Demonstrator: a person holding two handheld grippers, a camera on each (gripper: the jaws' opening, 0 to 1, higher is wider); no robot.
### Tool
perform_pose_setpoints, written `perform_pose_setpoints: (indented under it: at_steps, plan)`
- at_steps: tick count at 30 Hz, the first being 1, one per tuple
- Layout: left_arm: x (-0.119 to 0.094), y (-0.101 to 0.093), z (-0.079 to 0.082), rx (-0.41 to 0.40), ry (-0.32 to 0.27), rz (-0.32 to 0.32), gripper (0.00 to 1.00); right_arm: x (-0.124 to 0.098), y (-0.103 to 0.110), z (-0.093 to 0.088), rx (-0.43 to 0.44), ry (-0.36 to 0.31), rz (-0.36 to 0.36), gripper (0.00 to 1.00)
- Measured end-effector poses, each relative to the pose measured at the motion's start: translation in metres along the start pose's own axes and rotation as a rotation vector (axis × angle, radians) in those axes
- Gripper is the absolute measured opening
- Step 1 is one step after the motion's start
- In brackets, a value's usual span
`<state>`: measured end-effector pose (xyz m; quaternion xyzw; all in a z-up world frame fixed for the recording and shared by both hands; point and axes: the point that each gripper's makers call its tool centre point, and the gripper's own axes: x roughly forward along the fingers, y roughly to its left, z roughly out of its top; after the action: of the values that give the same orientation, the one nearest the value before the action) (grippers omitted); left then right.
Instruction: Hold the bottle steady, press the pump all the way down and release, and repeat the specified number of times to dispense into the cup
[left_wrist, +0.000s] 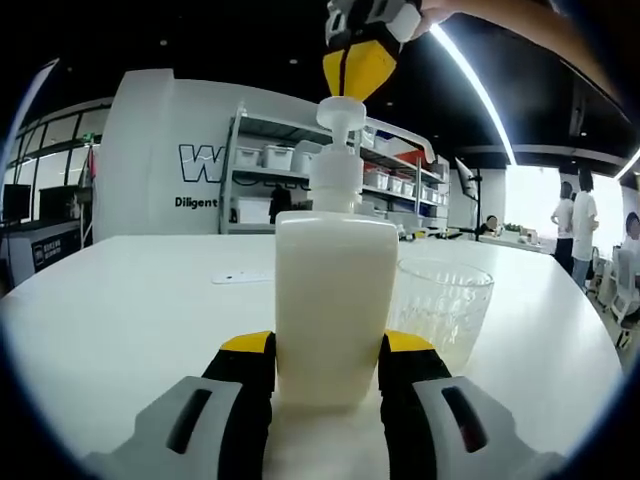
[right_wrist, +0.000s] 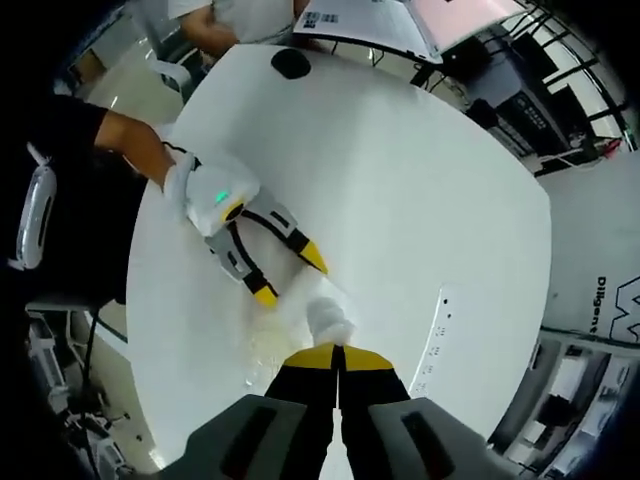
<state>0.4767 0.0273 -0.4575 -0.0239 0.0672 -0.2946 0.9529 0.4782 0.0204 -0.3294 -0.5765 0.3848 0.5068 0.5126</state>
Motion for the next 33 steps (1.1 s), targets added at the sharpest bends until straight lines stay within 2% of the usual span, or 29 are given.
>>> perform_pose_setpoints:
  at_steps: [22,25,33]
  plan:
    - [-0.0018,-0.0015,-0.0015,-0.01,0.006,-0.002,0.4,0.0006,0.0039,0.0008,-0.03,0.002,0.019,0.0]
    - [-0.0022,-0.0016,-0.0016,-0.012,0.006,-0.002,0.4,0.0011,0.0033,0.0012,0.011,0.014,0.023,0.0]
    - [-0.0033,-0.0016,-0.0018,-0.017,0.006,-0.006,0.4,0.0026,0.0043,0.0015,0.042,0.049,0.052,0.0]
